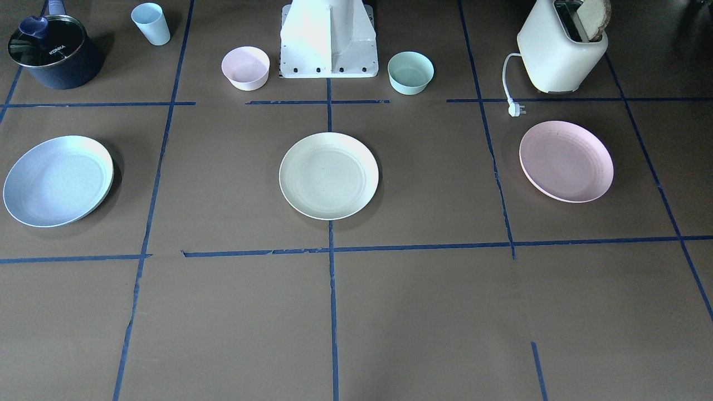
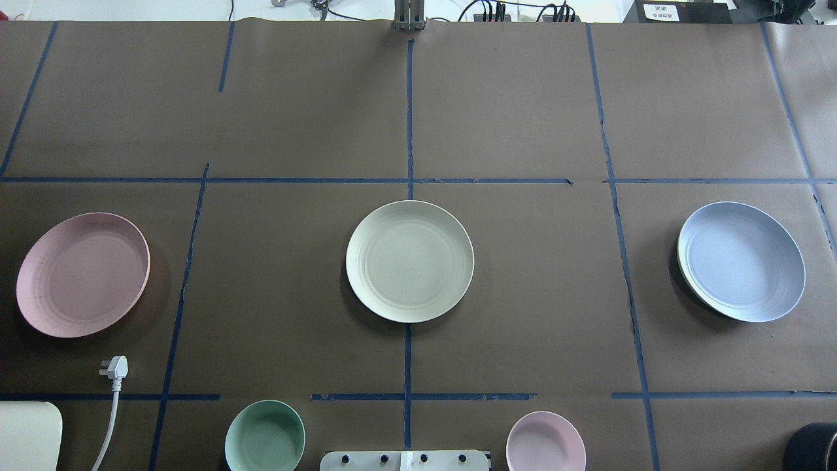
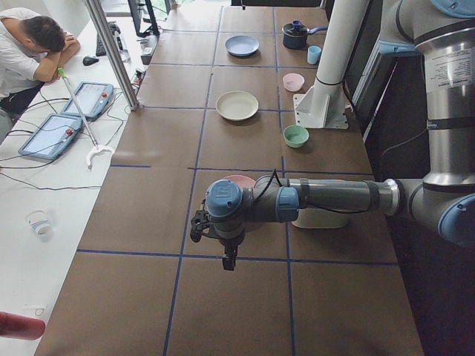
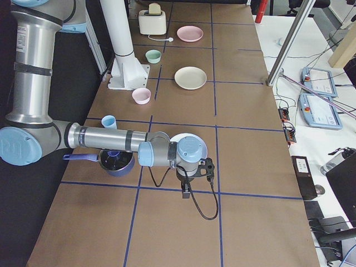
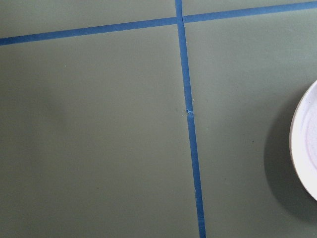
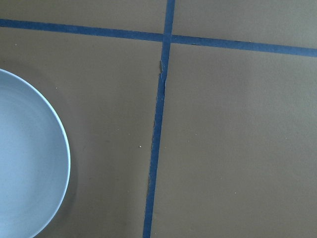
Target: Stack three plates with pink and blue
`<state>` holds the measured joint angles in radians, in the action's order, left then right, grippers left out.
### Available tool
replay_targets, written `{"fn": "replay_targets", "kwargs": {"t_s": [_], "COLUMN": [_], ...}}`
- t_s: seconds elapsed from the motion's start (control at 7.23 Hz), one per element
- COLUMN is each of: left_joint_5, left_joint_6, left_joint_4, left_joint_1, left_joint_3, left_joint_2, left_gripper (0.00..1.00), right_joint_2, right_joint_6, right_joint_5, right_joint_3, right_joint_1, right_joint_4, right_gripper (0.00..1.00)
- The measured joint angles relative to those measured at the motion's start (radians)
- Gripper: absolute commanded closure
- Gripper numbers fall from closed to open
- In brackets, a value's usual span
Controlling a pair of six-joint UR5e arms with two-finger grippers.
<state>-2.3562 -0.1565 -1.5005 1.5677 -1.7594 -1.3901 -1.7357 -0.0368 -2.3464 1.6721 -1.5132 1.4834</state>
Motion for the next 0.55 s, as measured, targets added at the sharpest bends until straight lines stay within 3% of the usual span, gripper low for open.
{"fn": "replay_targets", "kwargs": {"t_s": [0.55], "left_joint_5": [-0.005], "left_joint_6": [0.004], "left_joint_4": [0.000], "left_joint_1": [-0.002], "left_joint_3": [-0.012], "left_joint_2": [0.003], "left_gripper": [0.00], "right_joint_2": [0.002], "right_joint_6": [0.001], "right_joint_5": [-0.001], "right_joint_3": [0.002], "right_joint_1": [0.007], "right_joint_4": [-0.001], "right_gripper": [0.00]}}
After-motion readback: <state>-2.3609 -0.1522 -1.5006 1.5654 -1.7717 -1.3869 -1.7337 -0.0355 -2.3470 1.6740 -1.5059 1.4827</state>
